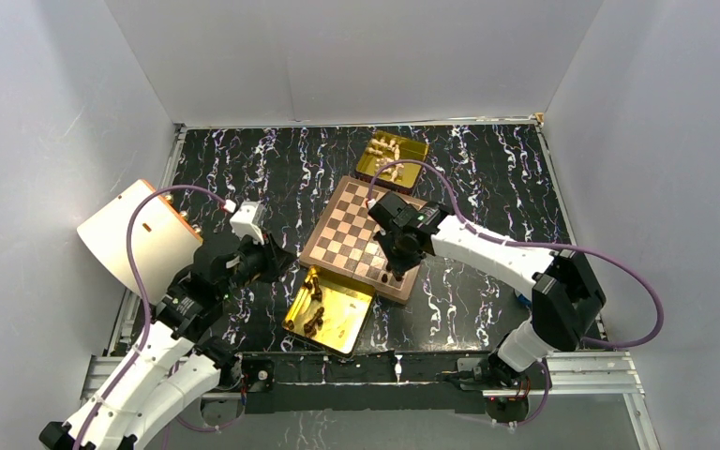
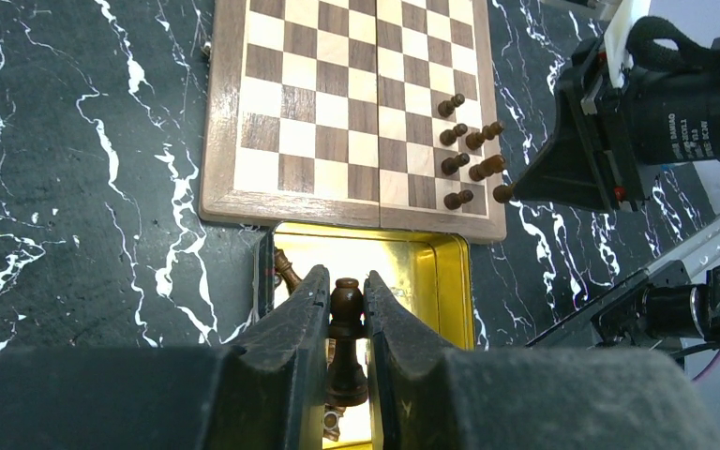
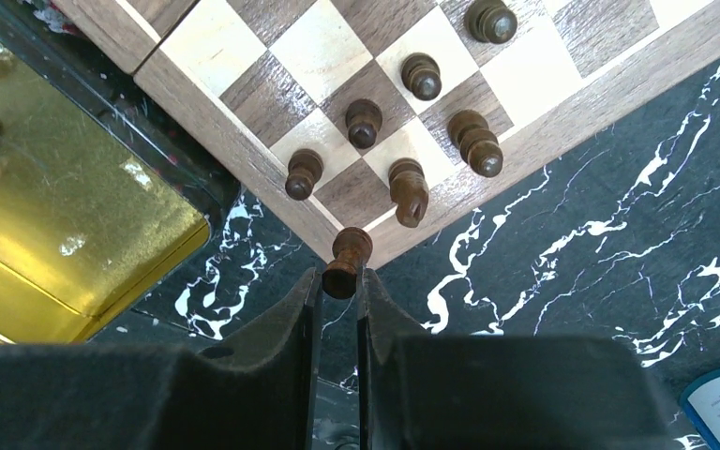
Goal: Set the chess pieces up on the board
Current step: Place the chess piece on the chessboard.
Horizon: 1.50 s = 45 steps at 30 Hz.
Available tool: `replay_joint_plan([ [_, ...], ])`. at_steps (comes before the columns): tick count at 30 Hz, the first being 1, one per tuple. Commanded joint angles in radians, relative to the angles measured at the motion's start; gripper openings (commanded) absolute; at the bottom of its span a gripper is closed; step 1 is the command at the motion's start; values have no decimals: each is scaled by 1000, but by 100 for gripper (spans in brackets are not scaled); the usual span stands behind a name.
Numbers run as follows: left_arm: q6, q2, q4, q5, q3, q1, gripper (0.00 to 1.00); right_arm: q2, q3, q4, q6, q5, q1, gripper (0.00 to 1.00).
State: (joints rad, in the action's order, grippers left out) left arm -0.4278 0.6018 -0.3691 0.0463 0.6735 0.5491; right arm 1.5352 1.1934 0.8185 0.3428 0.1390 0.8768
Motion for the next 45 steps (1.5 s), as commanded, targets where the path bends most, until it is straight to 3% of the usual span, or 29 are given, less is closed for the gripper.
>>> replay_joint_plan([
  [1,18,10,19,36,3,0,0,-1,-8,-54,23,19,-10,15],
  [45,9,-31,14,0,-5,0,0,-50,-151,-208,119,0,-29,21],
])
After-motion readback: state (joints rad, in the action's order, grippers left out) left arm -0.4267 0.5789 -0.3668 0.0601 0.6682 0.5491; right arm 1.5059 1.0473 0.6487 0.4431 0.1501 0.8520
